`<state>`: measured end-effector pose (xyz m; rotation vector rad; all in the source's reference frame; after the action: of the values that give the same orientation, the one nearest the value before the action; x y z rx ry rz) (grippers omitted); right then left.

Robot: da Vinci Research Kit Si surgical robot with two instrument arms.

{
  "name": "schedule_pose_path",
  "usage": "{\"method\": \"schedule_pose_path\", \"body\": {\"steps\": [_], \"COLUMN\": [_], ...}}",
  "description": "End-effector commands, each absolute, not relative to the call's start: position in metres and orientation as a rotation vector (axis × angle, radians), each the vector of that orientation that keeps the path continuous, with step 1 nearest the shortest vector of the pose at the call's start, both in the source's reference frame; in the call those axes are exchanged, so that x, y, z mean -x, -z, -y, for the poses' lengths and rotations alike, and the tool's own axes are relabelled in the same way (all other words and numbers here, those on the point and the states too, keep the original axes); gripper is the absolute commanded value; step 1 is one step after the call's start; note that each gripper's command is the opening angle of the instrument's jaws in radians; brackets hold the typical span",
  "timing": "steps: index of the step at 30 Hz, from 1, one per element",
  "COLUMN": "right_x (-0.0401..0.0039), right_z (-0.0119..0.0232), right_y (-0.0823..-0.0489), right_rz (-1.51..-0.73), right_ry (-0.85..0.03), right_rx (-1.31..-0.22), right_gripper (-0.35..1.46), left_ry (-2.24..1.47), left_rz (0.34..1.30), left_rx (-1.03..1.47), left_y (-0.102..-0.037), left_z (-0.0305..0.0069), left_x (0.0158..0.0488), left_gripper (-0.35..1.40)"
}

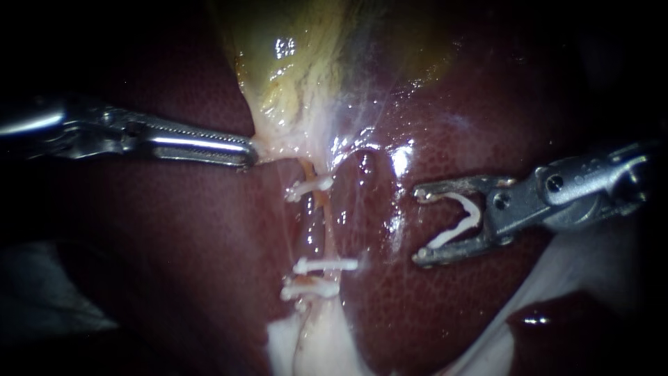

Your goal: Clipping second clip right tube

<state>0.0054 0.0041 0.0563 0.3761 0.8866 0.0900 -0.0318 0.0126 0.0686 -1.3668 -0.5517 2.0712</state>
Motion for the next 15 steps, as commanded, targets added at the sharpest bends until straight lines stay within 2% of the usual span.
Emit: {"method": "schedule_pose_path", "body": {"steps": [1,5,11,15], "right_x": [-0.0054,-0.0054,-0.006,-0.0072], "right_z": [-0.0041,-0.0041,-0.004,-0.0039], "right_y": [-0.0563,-0.0563,-0.0562,-0.0565], "right_rz": [-0.887,-0.887,-0.886,-0.891], "right_ry": [-0.091,-0.091,-0.093,-0.11], "right_rx": [-0.376,-0.376,-0.375,-0.379], "right_gripper": [0.5,0.5,0.5,0.5], "left_ry": [-2.07,-2.066,-2.039,-2.042], "left_rz": [0.554,0.575,0.556,0.547], "left_rx": [1.368,1.366,1.395,1.395], "left_y": [-0.0682,-0.066,-0.0617,-0.061], "left_z": [-0.0126,-0.0133,-0.0147,-0.0145], "left_x": [0.0316,0.0306,0.0281,0.0279], "left_gripper": [-0.35,-0.35,-0.35,-0.35]}}
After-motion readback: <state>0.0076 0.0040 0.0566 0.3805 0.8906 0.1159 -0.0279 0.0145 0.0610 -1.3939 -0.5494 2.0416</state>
